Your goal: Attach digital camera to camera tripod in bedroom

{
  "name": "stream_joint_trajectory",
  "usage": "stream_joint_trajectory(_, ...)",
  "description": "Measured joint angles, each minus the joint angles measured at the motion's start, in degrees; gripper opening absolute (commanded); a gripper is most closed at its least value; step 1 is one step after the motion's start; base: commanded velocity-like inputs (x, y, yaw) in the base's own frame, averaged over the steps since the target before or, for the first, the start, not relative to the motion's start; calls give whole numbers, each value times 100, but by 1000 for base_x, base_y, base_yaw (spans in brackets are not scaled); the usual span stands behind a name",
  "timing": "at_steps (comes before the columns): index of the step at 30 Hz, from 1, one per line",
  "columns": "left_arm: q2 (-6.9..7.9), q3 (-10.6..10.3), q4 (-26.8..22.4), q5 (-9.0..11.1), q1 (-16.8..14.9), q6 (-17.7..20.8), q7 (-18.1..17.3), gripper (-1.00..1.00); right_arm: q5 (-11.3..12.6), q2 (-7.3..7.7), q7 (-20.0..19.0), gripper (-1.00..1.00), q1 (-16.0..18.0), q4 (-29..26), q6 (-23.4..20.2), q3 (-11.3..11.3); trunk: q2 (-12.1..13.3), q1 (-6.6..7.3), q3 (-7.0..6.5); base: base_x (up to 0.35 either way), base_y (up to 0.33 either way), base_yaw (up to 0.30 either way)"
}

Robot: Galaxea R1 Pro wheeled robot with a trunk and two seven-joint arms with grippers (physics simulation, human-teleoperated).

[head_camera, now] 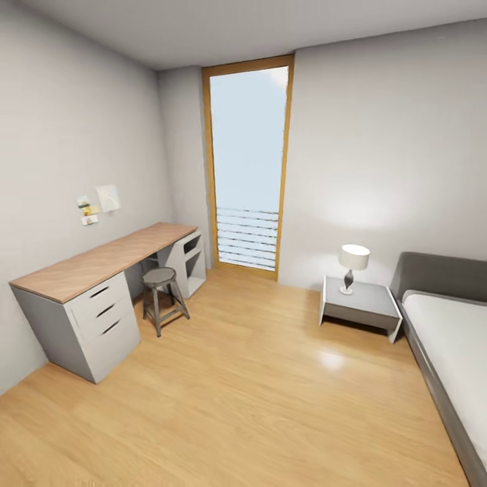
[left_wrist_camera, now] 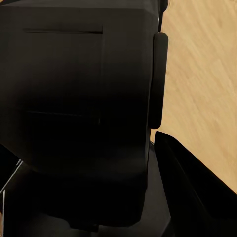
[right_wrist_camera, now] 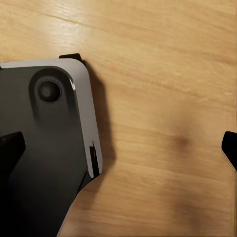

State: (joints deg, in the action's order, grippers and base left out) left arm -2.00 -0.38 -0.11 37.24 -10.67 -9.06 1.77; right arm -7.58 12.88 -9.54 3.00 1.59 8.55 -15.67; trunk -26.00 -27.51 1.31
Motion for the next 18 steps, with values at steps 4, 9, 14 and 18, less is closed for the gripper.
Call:
stream_joint_trajectory(4, 8, 4, 0, 2, 0, 0, 2, -100, 0, 0, 0, 100, 0, 0, 6, 0, 0, 0, 0, 0, 0, 280)
stream_joint_trajectory(9, 26, 3, 0, 2, 0, 9, 3, -100, 0, 0, -1, 100, 0, 0, 7, 0, 0, 0, 0, 0, 0, 280)
stream_joint_trajectory(14, 33, 7, 0, 2, 0, 15, 3, -100, 0, 0, 0, 100, 0, 0, 7, 0, 0, 0, 0, 0, 0, 280)
stream_joint_trajectory(18, 48, 11, 0, 6, 0, 13, 7, -100, 0, 0, 0, 100, 0, 0, 7, 0, 0, 0, 0, 0, 0, 280)
